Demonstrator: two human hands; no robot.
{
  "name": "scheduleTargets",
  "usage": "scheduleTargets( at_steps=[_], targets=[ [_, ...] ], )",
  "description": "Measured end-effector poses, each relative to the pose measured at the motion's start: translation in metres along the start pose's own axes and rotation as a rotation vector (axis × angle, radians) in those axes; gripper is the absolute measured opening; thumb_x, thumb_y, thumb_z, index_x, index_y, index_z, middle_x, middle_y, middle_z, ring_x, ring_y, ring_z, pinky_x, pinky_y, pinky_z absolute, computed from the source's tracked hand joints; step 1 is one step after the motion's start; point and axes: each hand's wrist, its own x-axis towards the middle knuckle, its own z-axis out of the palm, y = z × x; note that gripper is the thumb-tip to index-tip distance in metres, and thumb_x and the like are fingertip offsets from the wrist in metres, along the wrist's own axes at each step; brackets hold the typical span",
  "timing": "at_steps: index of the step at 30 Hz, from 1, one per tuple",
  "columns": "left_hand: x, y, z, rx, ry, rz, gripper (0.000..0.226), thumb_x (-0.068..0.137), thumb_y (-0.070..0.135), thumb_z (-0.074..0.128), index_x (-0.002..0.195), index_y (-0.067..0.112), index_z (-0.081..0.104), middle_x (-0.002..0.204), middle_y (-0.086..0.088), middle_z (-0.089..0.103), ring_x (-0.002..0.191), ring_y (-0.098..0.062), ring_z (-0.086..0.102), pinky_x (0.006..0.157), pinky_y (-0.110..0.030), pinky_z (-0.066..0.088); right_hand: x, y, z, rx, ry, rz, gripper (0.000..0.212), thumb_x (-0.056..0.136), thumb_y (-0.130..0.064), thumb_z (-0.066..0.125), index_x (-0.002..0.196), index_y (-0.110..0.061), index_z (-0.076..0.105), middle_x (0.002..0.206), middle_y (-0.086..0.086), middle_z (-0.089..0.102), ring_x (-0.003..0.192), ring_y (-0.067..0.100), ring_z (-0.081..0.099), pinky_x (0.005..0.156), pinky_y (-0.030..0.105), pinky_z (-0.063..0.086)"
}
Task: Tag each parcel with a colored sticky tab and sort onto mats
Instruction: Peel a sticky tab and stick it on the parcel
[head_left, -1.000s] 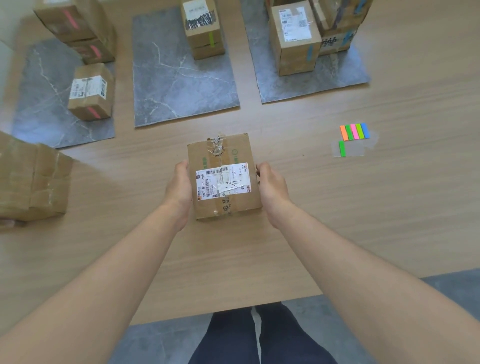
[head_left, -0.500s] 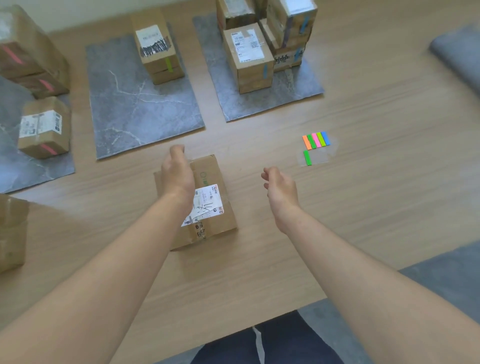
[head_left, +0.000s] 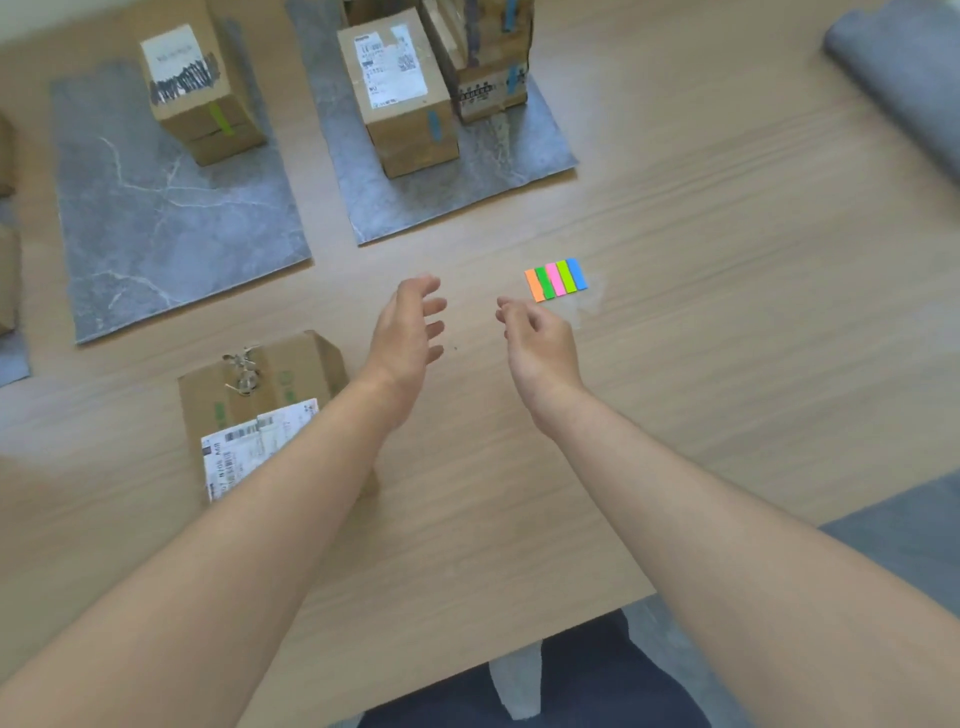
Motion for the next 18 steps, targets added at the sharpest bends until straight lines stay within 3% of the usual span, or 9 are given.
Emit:
scheduleTargets(
  at_steps=[3, 9, 13, 15, 18],
  targets=[
    [0.007, -0.004, 0.036, -0.026, -0.021, -0.037, 0.051, 0.096, 0.053, 0.035, 0.13, 0.023, 0.058, 0.126, -0.002, 0.062, 0.116, -0.023, 0.059, 0.101, -0.043, 0.048, 0.023, 0.004, -0.022, -0.052, -0.067, -0.041, 0.03, 0.099, -0.03, 0.051, 0.121, -0.024, 0.071, 0.111, -0.016, 0.067, 0.105, 0.001, 0.059, 0.092, 0.021, 0.045],
    [0.033, -0.004, 0.081, -0.015, 0.012, -0.087, 0.047, 0.104, 0.046, 0.031, 0.132, 0.018, 0.058, 0.128, -0.005, 0.062, 0.118, -0.026, 0.059, 0.101, -0.044, 0.049, 0.074, 0.014, -0.06, -0.236, -0.098, -0.143, 0.032, 0.096, -0.015, 0.053, 0.124, -0.017, 0.068, 0.112, -0.009, 0.068, 0.094, 0.006, 0.064, 0.072, 0.01, 0.046],
    [0.048, -0.006, 0.098, 0.012, 0.029, -0.094, 0.046, 0.105, 0.043, 0.032, 0.131, 0.017, 0.058, 0.13, -0.007, 0.061, 0.121, -0.029, 0.058, 0.102, -0.044, 0.047, 0.107, 0.022, -0.073, -0.512, -0.081, -0.448, 0.037, 0.087, 0.0, 0.056, 0.117, -0.014, 0.072, 0.113, 0.004, 0.067, 0.095, 0.019, 0.064, 0.086, 0.032, 0.053],
    [0.053, -0.007, 0.103, 0.019, 0.031, -0.082, 0.045, 0.104, 0.043, 0.034, 0.131, 0.016, 0.059, 0.129, -0.007, 0.062, 0.119, -0.028, 0.059, 0.1, -0.042, 0.048, 0.125, 0.025, -0.078, -0.674, -0.087, -0.634, 0.034, 0.083, 0.003, 0.064, 0.112, -0.012, 0.074, 0.108, 0.008, 0.065, 0.098, 0.025, 0.064, 0.077, 0.036, 0.053],
    [0.059, -0.011, 0.107, 0.047, 0.036, -0.047, 0.042, 0.1, 0.043, 0.039, 0.125, 0.019, 0.062, 0.124, -0.005, 0.064, 0.114, -0.022, 0.061, 0.095, -0.038, 0.049, 0.149, 0.016, -0.083, -0.9, -0.194, -0.738, 0.03, 0.075, -0.003, 0.079, 0.104, -0.008, 0.075, 0.105, 0.011, 0.063, 0.096, 0.034, 0.062, 0.068, 0.035, 0.049]
  ],
)
